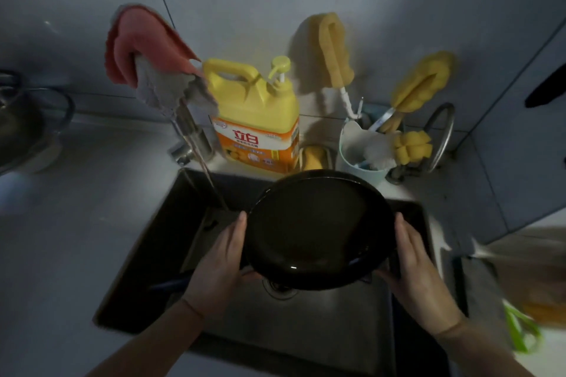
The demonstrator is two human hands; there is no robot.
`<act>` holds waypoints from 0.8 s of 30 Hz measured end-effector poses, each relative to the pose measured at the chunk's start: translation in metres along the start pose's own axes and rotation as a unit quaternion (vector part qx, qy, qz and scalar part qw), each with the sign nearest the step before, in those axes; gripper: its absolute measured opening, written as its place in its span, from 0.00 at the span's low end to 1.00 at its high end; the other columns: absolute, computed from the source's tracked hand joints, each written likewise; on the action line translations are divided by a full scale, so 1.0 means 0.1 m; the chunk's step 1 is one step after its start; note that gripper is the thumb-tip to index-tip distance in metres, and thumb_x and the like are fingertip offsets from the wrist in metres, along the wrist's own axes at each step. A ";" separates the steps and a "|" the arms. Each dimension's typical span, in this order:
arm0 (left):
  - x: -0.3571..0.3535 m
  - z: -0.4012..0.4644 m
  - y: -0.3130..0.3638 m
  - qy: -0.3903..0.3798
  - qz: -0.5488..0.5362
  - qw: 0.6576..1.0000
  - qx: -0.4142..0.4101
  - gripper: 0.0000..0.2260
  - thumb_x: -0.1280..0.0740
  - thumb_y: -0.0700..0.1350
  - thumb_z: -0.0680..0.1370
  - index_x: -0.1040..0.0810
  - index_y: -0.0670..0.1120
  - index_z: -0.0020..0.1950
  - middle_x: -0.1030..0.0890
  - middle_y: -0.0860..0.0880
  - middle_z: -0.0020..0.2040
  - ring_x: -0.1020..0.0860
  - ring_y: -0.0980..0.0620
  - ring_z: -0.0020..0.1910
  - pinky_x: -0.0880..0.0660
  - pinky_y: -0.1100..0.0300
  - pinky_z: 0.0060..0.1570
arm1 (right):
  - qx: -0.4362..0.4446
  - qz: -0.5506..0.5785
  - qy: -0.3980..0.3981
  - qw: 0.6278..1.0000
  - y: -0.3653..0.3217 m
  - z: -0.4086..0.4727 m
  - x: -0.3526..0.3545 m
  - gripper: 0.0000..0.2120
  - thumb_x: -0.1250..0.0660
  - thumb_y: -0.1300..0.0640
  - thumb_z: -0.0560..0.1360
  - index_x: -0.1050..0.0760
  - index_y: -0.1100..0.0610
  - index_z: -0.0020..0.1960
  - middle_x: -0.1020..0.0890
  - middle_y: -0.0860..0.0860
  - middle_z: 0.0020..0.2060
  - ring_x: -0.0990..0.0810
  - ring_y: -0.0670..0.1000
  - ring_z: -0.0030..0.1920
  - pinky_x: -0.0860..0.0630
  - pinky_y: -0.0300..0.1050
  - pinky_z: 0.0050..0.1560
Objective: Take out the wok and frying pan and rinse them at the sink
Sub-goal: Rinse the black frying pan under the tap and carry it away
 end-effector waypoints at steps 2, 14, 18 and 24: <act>-0.27 -0.05 -0.14 -0.051 -0.030 0.998 0.031 0.60 0.19 0.50 0.62 0.63 0.52 0.77 0.36 0.40 0.71 0.37 0.49 0.69 0.28 0.51 0.61 | -0.024 0.006 -0.033 0.999 0.14 -0.09 -0.16 0.56 0.21 0.67 0.64 0.56 0.61 0.79 0.40 0.58 0.73 0.43 0.46 0.73 0.40 0.35 0.71; -1.39 -0.24 -0.67 -0.267 -0.116 0.954 0.073 0.39 0.33 0.60 0.74 0.54 0.58 0.77 0.36 0.47 0.74 0.36 0.50 0.72 0.35 0.60 0.69 | -0.189 0.068 -0.219 0.955 0.79 -0.56 -1.27 0.61 0.23 0.57 0.68 0.72 0.49 0.77 0.47 0.54 0.77 0.37 0.55 0.74 0.36 0.42 0.70; -1.76 -0.41 -0.79 -0.357 -0.147 0.921 0.047 0.33 0.28 0.61 0.70 0.41 0.67 0.70 0.30 0.59 0.68 0.28 0.62 0.64 0.29 0.53 0.65 | -0.260 0.079 -0.283 0.920 0.96 -0.67 -1.64 0.60 0.23 0.57 0.68 0.70 0.55 0.76 0.46 0.54 0.76 0.36 0.54 0.74 0.35 0.41 0.71; -2.14 -0.50 -1.02 -0.380 -0.184 0.899 0.118 0.62 0.18 0.56 0.57 0.60 0.57 0.75 0.51 0.52 0.77 0.46 0.51 0.76 0.41 0.68 0.69 | -0.297 0.060 -0.343 0.889 1.18 -0.76 -2.01 0.58 0.23 0.60 0.68 0.66 0.61 0.78 0.48 0.59 0.77 0.41 0.57 0.76 0.39 0.42 0.73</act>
Point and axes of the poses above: each hand's wrist, its own z-axis towards the middle knuckle, its own x-axis out of the back of the hand, y = z × x, the point moved 8 cm from there along z, towards the middle knuckle
